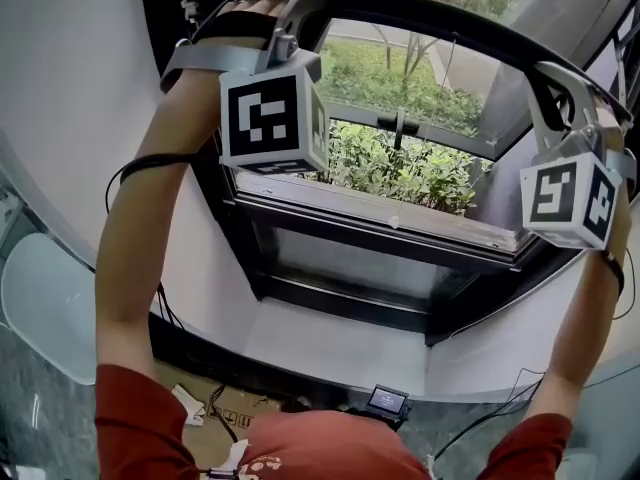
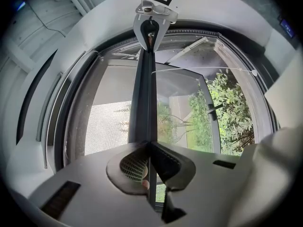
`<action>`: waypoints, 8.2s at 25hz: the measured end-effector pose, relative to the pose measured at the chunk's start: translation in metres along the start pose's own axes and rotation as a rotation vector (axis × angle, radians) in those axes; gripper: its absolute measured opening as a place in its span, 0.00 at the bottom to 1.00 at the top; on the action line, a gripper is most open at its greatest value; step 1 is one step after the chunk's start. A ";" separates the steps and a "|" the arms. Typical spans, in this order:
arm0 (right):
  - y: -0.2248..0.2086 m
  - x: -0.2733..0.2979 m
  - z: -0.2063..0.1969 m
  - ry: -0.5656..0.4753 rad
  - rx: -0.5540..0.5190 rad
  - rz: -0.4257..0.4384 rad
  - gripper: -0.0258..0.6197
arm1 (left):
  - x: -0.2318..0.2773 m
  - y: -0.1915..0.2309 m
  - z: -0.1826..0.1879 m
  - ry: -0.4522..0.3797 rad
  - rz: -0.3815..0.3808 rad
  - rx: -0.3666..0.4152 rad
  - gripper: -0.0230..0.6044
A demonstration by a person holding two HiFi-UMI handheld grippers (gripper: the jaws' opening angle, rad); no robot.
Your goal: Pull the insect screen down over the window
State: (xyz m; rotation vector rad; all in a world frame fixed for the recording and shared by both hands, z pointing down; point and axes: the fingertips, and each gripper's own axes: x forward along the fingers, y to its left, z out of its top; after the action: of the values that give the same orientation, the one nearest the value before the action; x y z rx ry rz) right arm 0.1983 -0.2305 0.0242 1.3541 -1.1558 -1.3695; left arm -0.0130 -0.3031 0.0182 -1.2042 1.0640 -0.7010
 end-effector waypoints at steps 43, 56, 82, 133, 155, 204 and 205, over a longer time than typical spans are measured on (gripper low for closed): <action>0.131 -0.032 -0.001 0.005 0.109 0.118 0.08 | -0.044 -0.131 0.003 -0.002 -0.152 -0.033 0.08; 0.167 -0.043 -0.003 0.017 0.138 0.158 0.08 | -0.056 -0.166 0.006 -0.006 -0.177 -0.049 0.07; 0.229 -0.052 -0.005 0.044 0.189 0.268 0.09 | -0.071 -0.226 0.007 -0.010 -0.269 -0.086 0.07; 0.356 -0.078 -0.010 0.091 0.245 0.523 0.08 | -0.108 -0.351 0.011 0.017 -0.473 -0.110 0.07; 0.367 -0.083 -0.008 0.099 0.251 0.563 0.08 | -0.114 -0.363 0.009 0.038 -0.561 -0.092 0.07; 0.368 -0.080 -0.011 0.127 0.282 0.533 0.10 | -0.112 -0.364 0.011 0.031 -0.600 -0.125 0.07; 0.367 -0.080 -0.011 0.125 0.281 0.526 0.11 | -0.112 -0.364 0.011 0.031 -0.600 -0.119 0.07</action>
State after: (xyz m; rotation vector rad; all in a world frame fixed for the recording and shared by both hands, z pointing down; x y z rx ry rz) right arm 0.2020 -0.2244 0.3999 1.1855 -1.5234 -0.7580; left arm -0.0090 -0.2918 0.3992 -1.6435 0.7721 -1.1273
